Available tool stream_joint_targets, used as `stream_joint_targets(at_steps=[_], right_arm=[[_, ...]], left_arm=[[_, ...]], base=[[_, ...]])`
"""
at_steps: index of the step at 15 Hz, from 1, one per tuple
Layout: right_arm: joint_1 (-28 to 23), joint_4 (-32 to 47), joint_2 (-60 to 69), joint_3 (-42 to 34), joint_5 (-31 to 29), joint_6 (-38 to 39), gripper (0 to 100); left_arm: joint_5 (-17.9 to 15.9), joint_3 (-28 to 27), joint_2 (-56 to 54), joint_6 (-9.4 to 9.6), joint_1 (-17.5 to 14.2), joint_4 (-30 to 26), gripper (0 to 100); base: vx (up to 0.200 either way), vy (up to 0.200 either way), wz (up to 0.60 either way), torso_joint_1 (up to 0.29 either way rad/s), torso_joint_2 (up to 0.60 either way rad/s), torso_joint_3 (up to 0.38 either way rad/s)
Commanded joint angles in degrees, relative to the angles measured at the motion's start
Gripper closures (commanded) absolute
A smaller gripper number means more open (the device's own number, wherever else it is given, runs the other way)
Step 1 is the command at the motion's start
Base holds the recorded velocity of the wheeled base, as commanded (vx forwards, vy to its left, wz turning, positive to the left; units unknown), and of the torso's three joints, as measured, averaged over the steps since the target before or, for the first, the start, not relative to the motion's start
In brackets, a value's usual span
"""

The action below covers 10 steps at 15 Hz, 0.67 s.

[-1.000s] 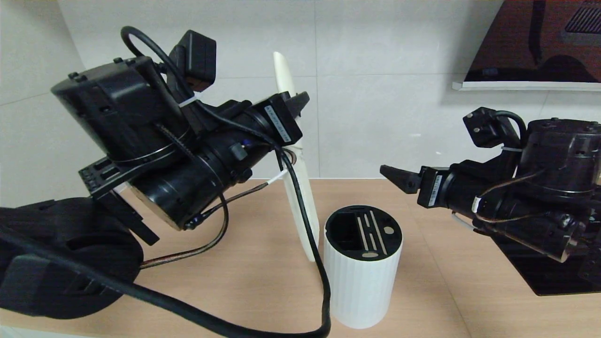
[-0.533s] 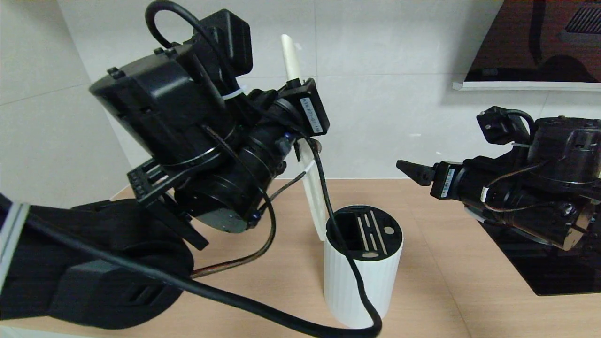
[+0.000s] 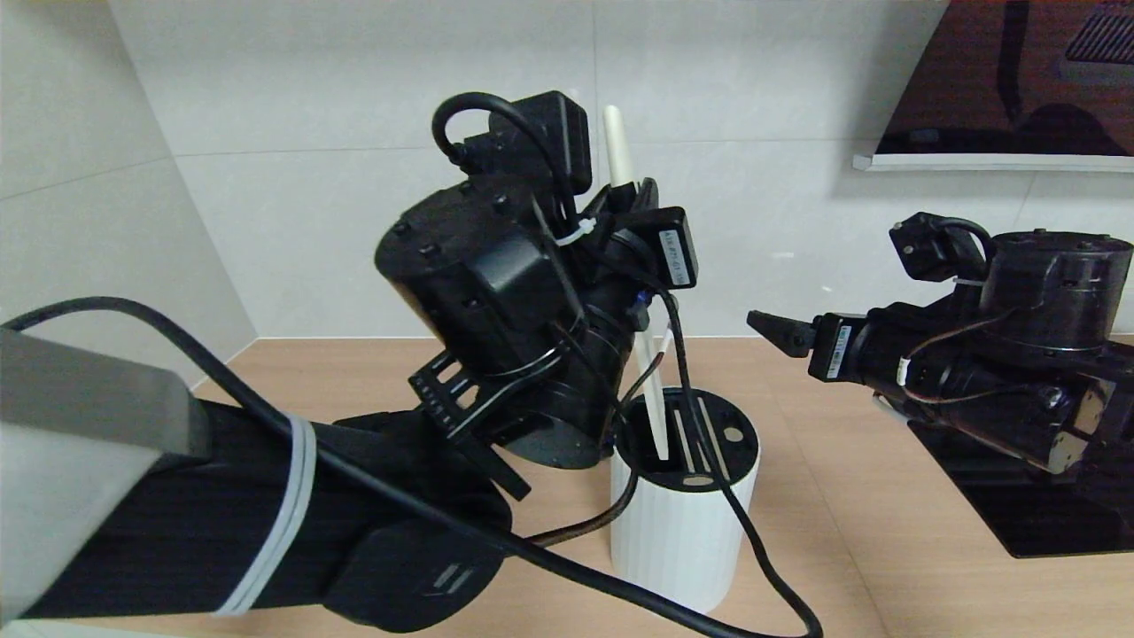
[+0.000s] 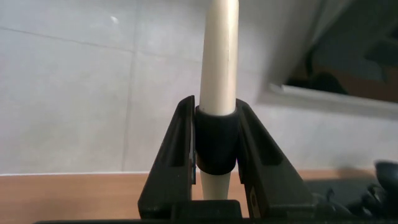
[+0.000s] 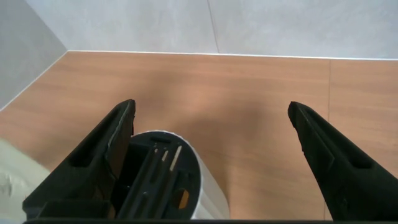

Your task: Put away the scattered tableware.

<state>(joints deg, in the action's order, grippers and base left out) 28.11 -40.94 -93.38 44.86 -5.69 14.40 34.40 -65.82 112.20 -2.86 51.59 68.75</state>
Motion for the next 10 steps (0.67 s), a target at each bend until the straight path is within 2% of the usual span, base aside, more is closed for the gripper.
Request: stream_joint_targets(at_steps=[1,6,8,10], right_arm=[[0.01,-0.02,-1.19,-0.04,-0.11,-0.07,0],[0.01,-0.02,-1.01,-0.04,-0.2,0.02,0],[0.19,-0.02,-1.19,-0.3,-0.2,0.02,0],[0.37,-0.02,-1.37,-0.48,-0.2,-0.07,0]], left_arm=[[-0.12,-0.63,3.02,-0.04,0.53,0.59,100],[-0.21,-0.72,5.13,1.19,0.35,2.88,100],[-0.21,-0.72,6.71,2.69,0.35,5.34,100],[-0.21,-0.72,7.15,2.95,0.26,5.6,100]], base=[[0.0,0.0,0.0,0.0,0.0,0.0],[0.0,0.0,0.0,0.0,0.0,0.0],[0.0,0.0,0.0,0.0,0.0,0.0],[0.0,0.0,0.0,0.0,0.0,0.0]])
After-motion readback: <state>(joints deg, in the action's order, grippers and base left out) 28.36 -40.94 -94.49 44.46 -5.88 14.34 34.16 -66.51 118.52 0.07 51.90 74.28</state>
